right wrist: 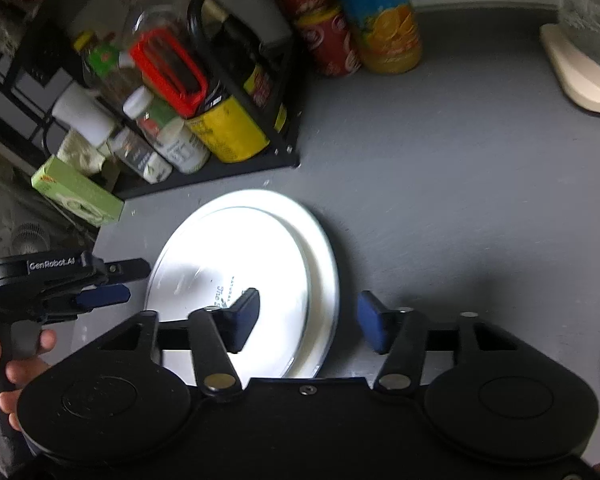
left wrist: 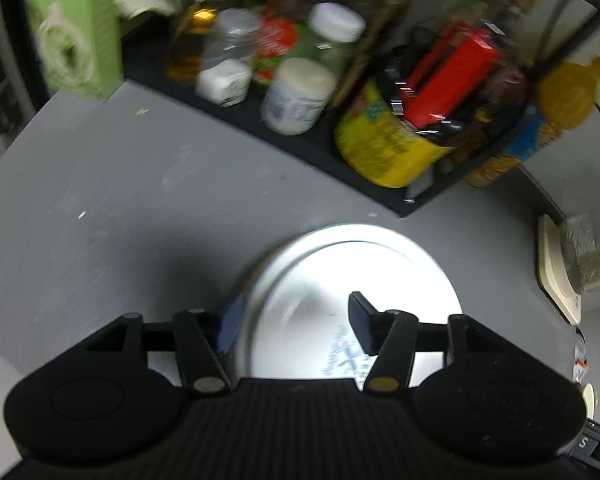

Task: Organize plates and bowls
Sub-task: 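Move both tools toward the rim of the nested cream and red-black bowls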

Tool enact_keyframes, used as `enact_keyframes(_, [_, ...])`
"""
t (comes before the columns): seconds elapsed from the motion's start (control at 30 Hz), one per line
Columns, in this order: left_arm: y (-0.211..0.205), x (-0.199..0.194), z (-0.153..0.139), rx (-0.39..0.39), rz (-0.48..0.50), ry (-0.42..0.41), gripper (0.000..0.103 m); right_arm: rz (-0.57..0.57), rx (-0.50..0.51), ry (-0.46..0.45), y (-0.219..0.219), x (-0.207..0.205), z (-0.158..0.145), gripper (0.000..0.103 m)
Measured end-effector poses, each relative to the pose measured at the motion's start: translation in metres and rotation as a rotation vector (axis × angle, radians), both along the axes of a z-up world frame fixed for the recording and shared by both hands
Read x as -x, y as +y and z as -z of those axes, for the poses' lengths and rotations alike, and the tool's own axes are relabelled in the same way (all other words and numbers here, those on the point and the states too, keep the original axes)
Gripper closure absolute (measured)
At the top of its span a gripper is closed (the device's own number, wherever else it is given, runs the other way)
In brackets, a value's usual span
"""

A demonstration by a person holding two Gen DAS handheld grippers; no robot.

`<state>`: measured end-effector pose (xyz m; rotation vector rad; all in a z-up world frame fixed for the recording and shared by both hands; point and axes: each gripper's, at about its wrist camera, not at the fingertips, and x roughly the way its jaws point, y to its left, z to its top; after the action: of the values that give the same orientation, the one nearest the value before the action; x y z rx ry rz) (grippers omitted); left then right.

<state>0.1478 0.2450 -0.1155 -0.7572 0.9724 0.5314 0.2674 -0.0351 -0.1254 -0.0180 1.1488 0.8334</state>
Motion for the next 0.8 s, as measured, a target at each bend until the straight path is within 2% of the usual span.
enact_keyframes(0.03, [-0.003, -0.004, -0.003, 0.0, 0.022, -0.011, 0.041, 0.007, 0.001, -0.005, -0.005, -0.001, -0.003, 0.031])
enact_keyframes(0.1, [-0.008, -0.011, -0.008, 0.003, 0.052, -0.026, 0.037, 0.017, -0.003, -0.027, -0.016, -0.001, -0.011, 0.022])
enact_keyframes(0.33, [-0.041, -0.042, -0.022, -0.017, 0.184, -0.062, 0.032, 0.075, 0.005, -0.102, -0.058, 0.0, -0.03, 0.007])
enact_keyframes(0.5, [-0.065, -0.061, -0.031, -0.014, 0.267, -0.088, 0.026, 0.154, -0.003, -0.119, -0.088, -0.003, -0.037, 0.006])
enact_keyframes(0.6, [-0.079, -0.075, -0.034, -0.014, 0.32, -0.091, 0.026, 0.212, -0.011, -0.132, -0.107, -0.007, -0.042, 0.0])
enact_keyframes(0.8, [-0.114, -0.1, -0.038, 0.0, 0.416, -0.107, 0.025, 0.314, 0.003, -0.167, -0.142, -0.011, -0.05, 0.0])
